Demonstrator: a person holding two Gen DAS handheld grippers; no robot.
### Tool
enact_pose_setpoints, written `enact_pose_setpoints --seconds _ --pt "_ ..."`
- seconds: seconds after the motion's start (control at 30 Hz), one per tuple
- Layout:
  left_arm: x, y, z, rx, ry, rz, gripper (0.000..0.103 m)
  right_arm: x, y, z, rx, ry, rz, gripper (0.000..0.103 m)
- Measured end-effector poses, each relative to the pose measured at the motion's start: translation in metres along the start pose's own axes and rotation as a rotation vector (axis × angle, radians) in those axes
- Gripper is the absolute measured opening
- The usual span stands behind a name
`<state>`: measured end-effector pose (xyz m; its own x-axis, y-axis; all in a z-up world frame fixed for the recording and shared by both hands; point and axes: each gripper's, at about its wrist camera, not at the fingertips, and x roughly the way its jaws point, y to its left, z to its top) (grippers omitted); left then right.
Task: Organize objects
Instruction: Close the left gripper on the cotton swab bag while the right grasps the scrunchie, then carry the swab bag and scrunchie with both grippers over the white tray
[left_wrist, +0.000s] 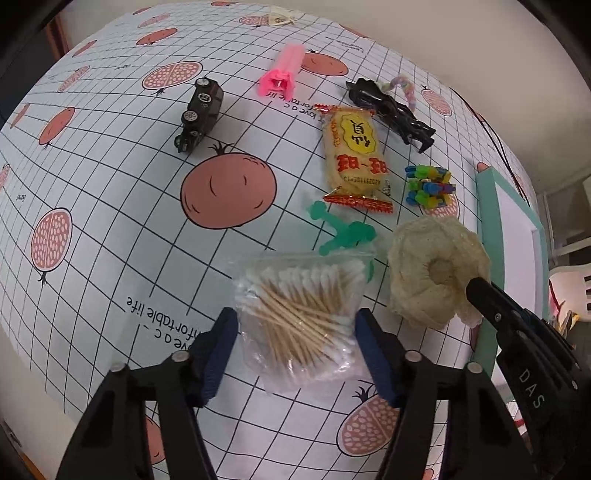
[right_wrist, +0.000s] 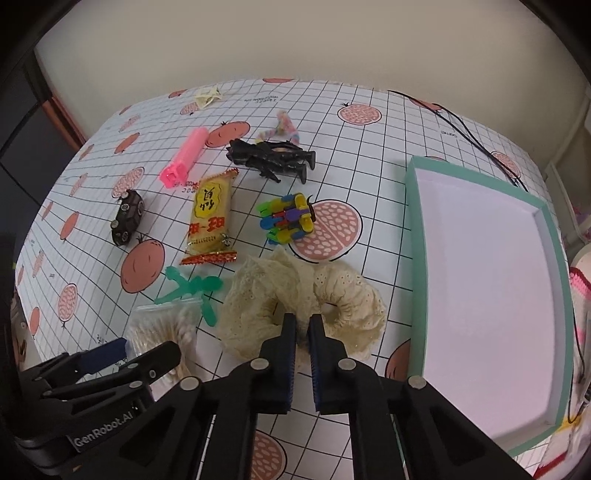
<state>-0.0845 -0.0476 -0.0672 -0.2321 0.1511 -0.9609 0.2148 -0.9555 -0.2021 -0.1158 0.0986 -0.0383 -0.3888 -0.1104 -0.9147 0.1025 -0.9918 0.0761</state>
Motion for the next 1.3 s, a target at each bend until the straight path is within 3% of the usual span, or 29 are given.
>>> enact_pose_setpoints --seconds 0.13,0.5,0.73,1.03,1.3 --pt "0.000 -0.001 0.001 0.005 0.000 -0.015 0.049 -0.006 -0.004 0.002 0.027 -0.017 0.022 0.007" --pt "-0.013 0.000 0.002 0.015 -0.053 -0.019 0.025 -0.027 -0.005 0.006 0.053 -0.085 0.079 0.006" --pt "-0.028 -0.001 0.007 0.011 -0.127 -0.043 0.023 -0.051 -0.007 0.010 0.065 -0.164 0.102 0.006" --pt "-0.080 -0.008 0.010 0.059 -0.398 -0.114 0.022 -0.091 -0.022 0.016 0.124 -0.321 0.142 0.006" --pt "-0.103 -0.023 0.010 0.123 -0.525 -0.183 0.022 -0.116 -0.052 0.017 0.200 -0.419 0.134 0.006"
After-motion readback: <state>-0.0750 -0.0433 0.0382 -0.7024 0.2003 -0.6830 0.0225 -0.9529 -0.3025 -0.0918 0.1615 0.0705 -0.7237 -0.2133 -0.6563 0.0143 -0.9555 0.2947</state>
